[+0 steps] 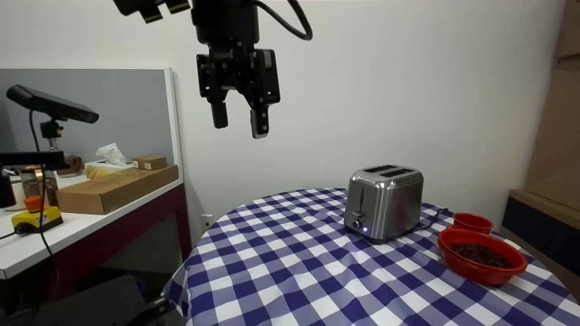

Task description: Press the button on the toaster

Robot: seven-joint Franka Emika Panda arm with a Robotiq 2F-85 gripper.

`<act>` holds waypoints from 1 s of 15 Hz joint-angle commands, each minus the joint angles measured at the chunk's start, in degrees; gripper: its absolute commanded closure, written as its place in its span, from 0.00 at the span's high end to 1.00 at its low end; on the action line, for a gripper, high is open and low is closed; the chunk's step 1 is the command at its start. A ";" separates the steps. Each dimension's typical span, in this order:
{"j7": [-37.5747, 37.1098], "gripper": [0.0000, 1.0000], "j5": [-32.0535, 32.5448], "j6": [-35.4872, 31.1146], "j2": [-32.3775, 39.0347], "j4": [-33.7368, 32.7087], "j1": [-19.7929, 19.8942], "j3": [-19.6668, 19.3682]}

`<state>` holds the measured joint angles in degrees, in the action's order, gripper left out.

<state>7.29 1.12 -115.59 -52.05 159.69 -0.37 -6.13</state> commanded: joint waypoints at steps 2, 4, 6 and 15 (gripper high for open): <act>0.28 1.00 -0.37 0.38 0.16 0.45 0.42 0.40; 0.26 1.00 0.26 -1.58 0.88 0.47 0.76 0.56; 0.08 1.00 1.11 -6.35 2.31 0.06 1.13 0.88; -1.42 1.00 4.27 -34.32 16.83 -0.12 2.95 2.69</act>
<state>7.14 4.43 -142.17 -41.69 159.69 1.37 -4.22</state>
